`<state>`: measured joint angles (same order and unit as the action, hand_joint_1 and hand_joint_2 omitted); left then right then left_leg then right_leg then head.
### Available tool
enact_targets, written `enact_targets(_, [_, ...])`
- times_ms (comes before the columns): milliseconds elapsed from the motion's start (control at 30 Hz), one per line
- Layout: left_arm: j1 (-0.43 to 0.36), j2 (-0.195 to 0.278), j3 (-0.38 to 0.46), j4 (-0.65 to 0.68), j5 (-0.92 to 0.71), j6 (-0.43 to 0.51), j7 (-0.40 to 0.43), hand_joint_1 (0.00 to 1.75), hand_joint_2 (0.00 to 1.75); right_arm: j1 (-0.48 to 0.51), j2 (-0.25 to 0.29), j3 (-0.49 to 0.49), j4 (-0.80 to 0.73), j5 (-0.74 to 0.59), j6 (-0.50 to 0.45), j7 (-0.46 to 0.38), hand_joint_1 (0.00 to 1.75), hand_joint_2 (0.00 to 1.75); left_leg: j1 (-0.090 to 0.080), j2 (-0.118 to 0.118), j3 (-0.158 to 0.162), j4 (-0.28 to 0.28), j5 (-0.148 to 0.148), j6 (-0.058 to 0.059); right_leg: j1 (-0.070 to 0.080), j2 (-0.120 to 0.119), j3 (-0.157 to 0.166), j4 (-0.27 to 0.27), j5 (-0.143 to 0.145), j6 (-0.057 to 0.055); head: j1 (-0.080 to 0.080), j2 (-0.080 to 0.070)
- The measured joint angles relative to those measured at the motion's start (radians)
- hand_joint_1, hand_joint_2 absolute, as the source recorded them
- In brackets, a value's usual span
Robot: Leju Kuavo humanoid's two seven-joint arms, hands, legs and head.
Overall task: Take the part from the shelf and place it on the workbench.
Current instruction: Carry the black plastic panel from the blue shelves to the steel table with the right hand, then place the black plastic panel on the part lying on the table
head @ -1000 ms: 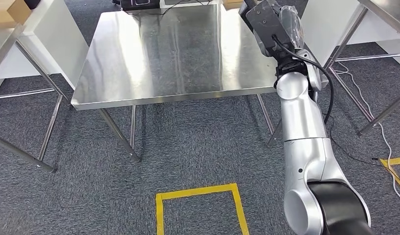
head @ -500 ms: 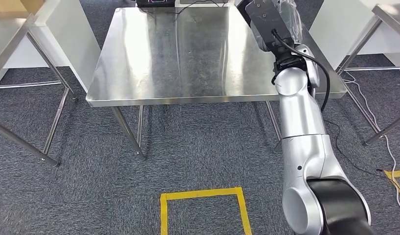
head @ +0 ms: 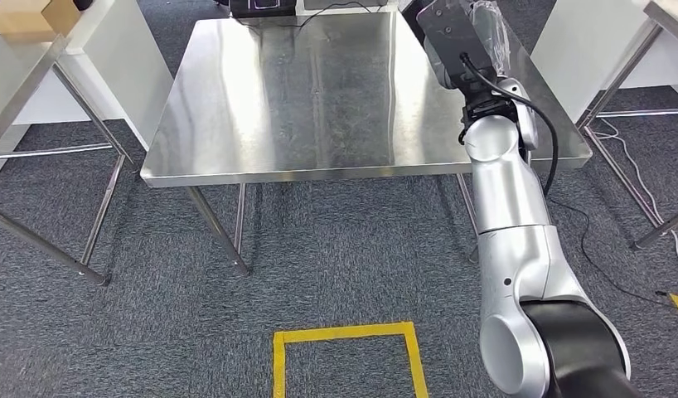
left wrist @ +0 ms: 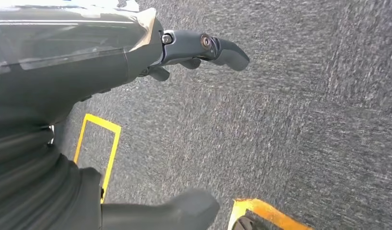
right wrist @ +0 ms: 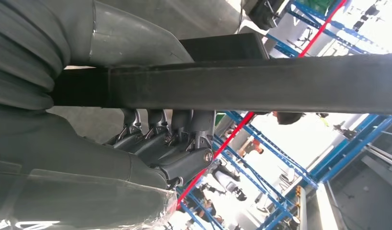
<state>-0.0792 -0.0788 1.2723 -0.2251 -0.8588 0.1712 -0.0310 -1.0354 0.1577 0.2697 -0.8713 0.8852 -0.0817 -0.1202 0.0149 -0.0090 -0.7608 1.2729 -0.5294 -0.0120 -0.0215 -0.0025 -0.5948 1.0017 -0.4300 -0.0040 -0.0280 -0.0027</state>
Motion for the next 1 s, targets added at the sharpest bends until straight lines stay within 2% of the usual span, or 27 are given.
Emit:
enact_targets(33, [0.000, 0.000, 0.000, 0.000, 0.000, 0.000, 0.000, 0.00, 1.75, 0.001, 0.000, 0.000, 0.004, -0.001, -0.001, 0.000, 1.75, 1.75, 0.003, 0.002, -0.016, 0.019, 0.005, -0.003, 0.000, 0.000, 0.003, 0.000, -0.003, -0.001, 0.000, 0.000])
enact_targets(67, [0.001, 0.000, 0.000, 0.000, -0.001, 0.000, -0.001, 0.00, 1.75, 0.001, 0.000, 0.000, 0.007, -0.002, -0.002, 0.000, 1.75, 1.75, 0.005, 0.004, -0.013, -0.002, 0.029, -0.004, 0.000, 0.000, 0.007, 0.001, -0.006, 0.000, 0.000, 0.000])
enact_targets(133, [0.001, 0.002, 0.000, 0.000, -0.003, -0.001, -0.003, 0.00, 1.75, 0.001, 0.000, 0.000, 0.012, -0.005, -0.006, -0.001, 1.75, 1.75, 0.009, 0.010, 0.043, -0.131, 0.103, -0.003, -0.001, 0.000, 0.018, 0.001, -0.015, 0.007, -0.001, 0.000])
enact_targets(167, [0.000, 0.002, 0.000, 0.000, -0.003, -0.001, -0.004, 0.00, 1.75, -0.001, 0.000, 0.000, 0.013, -0.007, -0.009, -0.002, 1.75, 1.75, 0.008, 0.013, 0.076, -0.195, 0.126, -0.001, 0.002, 0.000, 0.021, 0.001, -0.019, 0.011, 0.000, 0.000])
enact_targets(200, [0.000, 0.002, 0.000, 0.000, -0.003, 0.000, -0.005, 0.00, 1.75, -0.003, 0.000, 0.000, 0.014, -0.008, -0.012, -0.004, 1.75, 1.75, 0.006, 0.014, 0.099, -0.237, 0.136, 0.004, 0.005, 0.000, 0.023, 0.002, -0.023, 0.016, 0.000, 0.000])
enact_targets(233, [0.000, 0.002, 0.001, 0.000, -0.003, 0.000, -0.005, 0.00, 1.75, -0.005, 0.000, 0.000, 0.016, -0.009, -0.014, -0.005, 1.75, 1.75, 0.002, 0.014, 0.111, -0.256, 0.134, 0.010, 0.007, 0.000, 0.023, 0.001, -0.026, 0.021, 0.001, 0.000])
enact_targets(333, [0.000, 0.001, 0.004, 0.000, -0.001, 0.002, -0.006, 0.00, 1.75, -0.008, 0.002, 0.000, 0.023, -0.013, -0.018, -0.009, 1.75, 1.75, -0.003, 0.009, 0.120, -0.263, 0.128, 0.031, 0.010, -0.001, 0.023, 0.002, -0.034, 0.037, 0.001, 0.000])
enact_targets(367, [0.000, 0.000, 0.005, 0.000, 0.000, 0.002, -0.008, 0.00, 1.75, -0.009, 0.002, 0.000, 0.025, -0.014, -0.020, -0.011, 1.75, 1.75, -0.003, 0.008, 0.123, -0.267, 0.129, 0.038, 0.010, -0.002, 0.013, 0.022, -0.045, 0.039, 0.002, 0.000])
enact_targets(400, [0.000, -0.001, 0.006, 0.000, 0.000, 0.002, -0.009, 0.00, 1.75, -0.011, 0.002, 0.000, 0.027, -0.016, -0.023, -0.013, 1.75, 1.75, -0.002, 0.007, 0.127, -0.271, 0.129, 0.045, 0.010, -0.002, -0.009, 0.064, -0.064, 0.038, 0.003, 0.000])
enact_targets(467, [0.000, -0.002, 0.007, 0.000, -0.001, 0.001, -0.014, 0.00, 1.75, -0.012, 0.002, 0.000, 0.035, -0.019, -0.030, -0.017, 1.75, 1.75, -0.002, 0.006, 0.130, -0.272, 0.127, 0.055, 0.010, 0.000, -0.085, 0.200, -0.113, 0.032, 0.006, 0.000])
enact_targets(500, [0.000, -0.002, 0.007, 0.000, -0.003, 0.000, -0.017, 0.00, 1.75, -0.011, 0.002, 0.000, 0.040, -0.020, -0.032, -0.018, 1.75, 1.75, -0.002, 0.004, 0.131, -0.272, 0.125, 0.058, 0.010, 0.001, -0.122, 0.262, -0.130, 0.032, 0.007, 0.000])
enact_targets(533, [0.000, -0.003, 0.007, 0.000, -0.005, -0.001, -0.019, 0.00, 1.75, -0.009, 0.001, 0.000, 0.045, -0.022, -0.034, -0.018, 1.75, 1.75, -0.002, 0.001, 0.133, -0.271, 0.123, 0.059, 0.010, 0.002, -0.145, 0.294, -0.131, 0.036, 0.007, 0.000])
enact_targets(567, [0.001, -0.003, 0.007, 0.000, -0.007, -0.002, -0.020, 0.00, 1.75, -0.008, 0.001, 0.000, 0.049, -0.022, -0.035, -0.018, 1.75, 1.75, -0.003, -0.002, 0.136, -0.271, 0.120, 0.059, 0.010, 0.002, -0.148, 0.284, -0.116, 0.043, 0.008, 0.000])
enact_targets(600, [0.001, -0.004, 0.007, 0.000, -0.008, -0.002, -0.022, 0.00, 1.75, -0.008, 0.001, 0.000, 0.052, -0.023, -0.035, -0.018, 1.75, 1.75, -0.003, -0.006, 0.141, -0.270, 0.117, 0.057, 0.009, 0.002, -0.132, 0.236, -0.086, 0.050, 0.009, 0.000])
enact_targets(633, [0.001, -0.005, 0.007, 0.000, -0.009, -0.002, -0.023, 0.00, 1.75, -0.008, 0.001, 0.000, 0.055, -0.024, -0.037, -0.019, 1.75, 1.75, -0.003, -0.009, 0.145, -0.269, 0.112, 0.054, 0.008, 0.002, -0.103, 0.162, -0.049, 0.057, 0.010, 0.000])
enact_targets(667, [0.001, -0.006, 0.008, 0.000, -0.009, -0.002, -0.024, 0.00, 1.75, -0.010, 0.001, 0.000, 0.058, -0.026, -0.039, -0.020, 1.75, 1.75, -0.006, -0.011, 0.148, -0.265, 0.106, 0.049, 0.007, 0.002, -0.072, 0.092, -0.017, 0.059, 0.012, 0.000])
enact_targets(700, [0.001, -0.007, 0.008, 0.000, -0.009, -0.002, -0.025, 0.00, 1.75, -0.012, 0.003, 0.000, 0.062, -0.027, -0.041, -0.022, 1.75, 1.75, -0.007, -0.012, 0.149, -0.262, 0.101, 0.044, 0.007, 0.002, -0.049, 0.041, 0.005, 0.056, 0.012, 0.000])
enact_targets(733, [0.001, -0.008, 0.008, 0.000, -0.009, -0.002, -0.026, 0.00, 1.75, -0.013, 0.005, 0.000, 0.065, -0.029, -0.042, -0.023, 1.75, 1.75, -0.008, -0.012, 0.150, -0.260, 0.096, 0.039, 0.008, 0.002, -0.037, 0.014, 0.015, 0.050, 0.012, 0.000])
enact_targets(800, [0.001, -0.009, 0.008, 0.000, -0.009, -0.002, -0.027, 0.00, 1.75, -0.015, 0.009, 0.000, 0.071, -0.029, -0.044, -0.025, 1.75, 1.75, -0.006, -0.012, 0.153, -0.260, 0.091, 0.029, 0.010, 0.003, -0.032, 0.008, 0.015, 0.034, 0.012, 0.000])
enact_targets(867, [0.002, -0.010, 0.008, 0.000, -0.009, -0.002, -0.027, 0.00, 1.75, -0.017, 0.012, 0.000, 0.073, -0.030, -0.045, -0.027, 1.75, 1.75, -0.003, -0.009, 0.147, -0.244, 0.077, 0.017, 0.005, 0.003, -0.024, 0.004, 0.014, 0.020, 0.010, 0.000])
enact_targets(933, [0.002, -0.010, 0.008, 0.001, -0.009, -0.002, -0.028, 0.00, 1.75, -0.019, 0.016, 0.000, 0.074, -0.030, -0.047, -0.029, 1.75, 1.75, 0.000, -0.002, 0.106, -0.158, 0.034, 0.006, 0.001, 0.003, -0.014, 0.001, 0.011, 0.008, 0.007, 0.000])
enact_targets(1000, [0.002, -0.009, 0.008, 0.001, -0.011, -0.004, -0.031, 0.00, 1.75, -0.019, 0.020, 0.001, 0.079, -0.030, -0.048, -0.032, 1.75, 1.75, 0.002, 0.002, 0.034, -0.027, -0.012, -0.002, 0.003, 0.003, -0.009, 0.002, 0.005, -0.001, 0.006, 0.000])
